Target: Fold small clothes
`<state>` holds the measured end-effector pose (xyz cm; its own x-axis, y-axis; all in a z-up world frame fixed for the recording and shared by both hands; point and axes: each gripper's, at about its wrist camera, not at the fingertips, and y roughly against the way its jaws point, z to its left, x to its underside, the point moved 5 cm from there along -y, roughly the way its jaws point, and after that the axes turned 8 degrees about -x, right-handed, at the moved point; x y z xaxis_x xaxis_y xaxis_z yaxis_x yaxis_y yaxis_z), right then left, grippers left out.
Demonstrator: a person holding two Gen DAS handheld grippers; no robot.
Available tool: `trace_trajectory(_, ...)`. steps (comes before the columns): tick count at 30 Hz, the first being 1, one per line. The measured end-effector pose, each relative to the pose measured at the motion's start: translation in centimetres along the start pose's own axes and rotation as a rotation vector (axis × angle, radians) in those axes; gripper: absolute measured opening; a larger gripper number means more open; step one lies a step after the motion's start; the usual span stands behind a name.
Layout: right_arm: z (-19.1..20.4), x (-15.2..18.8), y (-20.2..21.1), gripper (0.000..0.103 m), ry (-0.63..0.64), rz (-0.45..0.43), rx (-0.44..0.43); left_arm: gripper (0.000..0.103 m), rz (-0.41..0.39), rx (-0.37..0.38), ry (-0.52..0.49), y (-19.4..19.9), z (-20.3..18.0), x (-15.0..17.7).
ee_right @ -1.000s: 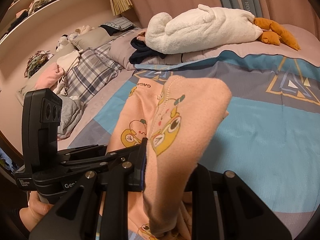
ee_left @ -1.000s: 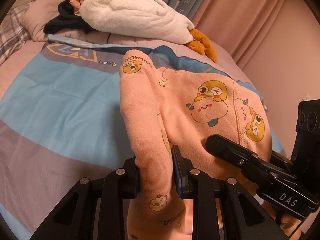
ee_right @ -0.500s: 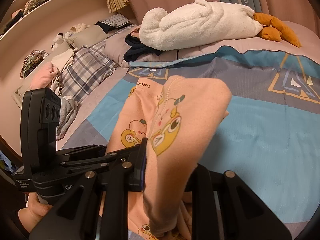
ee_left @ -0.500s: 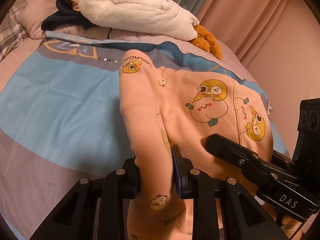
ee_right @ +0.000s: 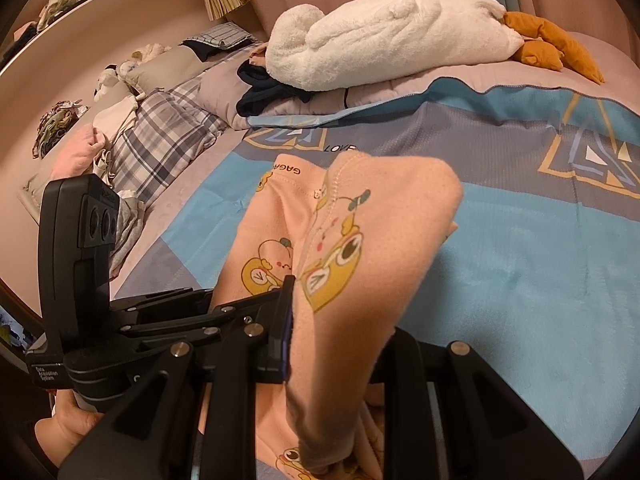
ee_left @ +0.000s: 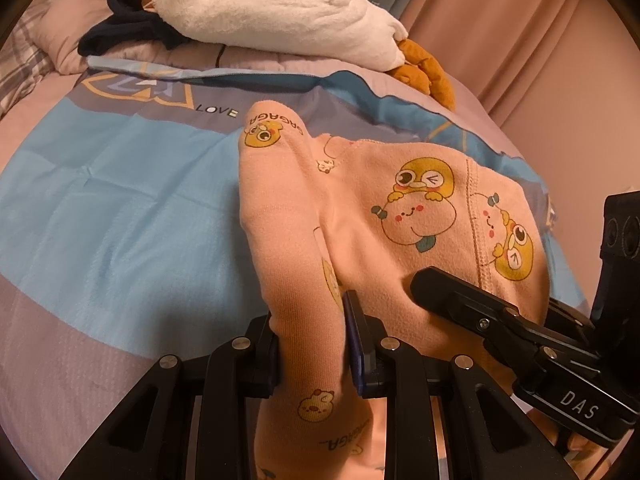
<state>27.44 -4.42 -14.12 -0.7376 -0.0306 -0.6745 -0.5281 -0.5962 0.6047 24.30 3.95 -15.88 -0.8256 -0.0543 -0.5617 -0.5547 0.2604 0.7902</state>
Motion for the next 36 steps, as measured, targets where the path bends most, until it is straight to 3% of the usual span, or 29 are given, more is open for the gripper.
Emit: trace_trajectory(36, -3.5, 0.4, -3.1, 0.023, -0.054, 0.054, 0.031, 0.025, 0.048, -0.102, -0.041, -3.9, 0.8, 0.0)
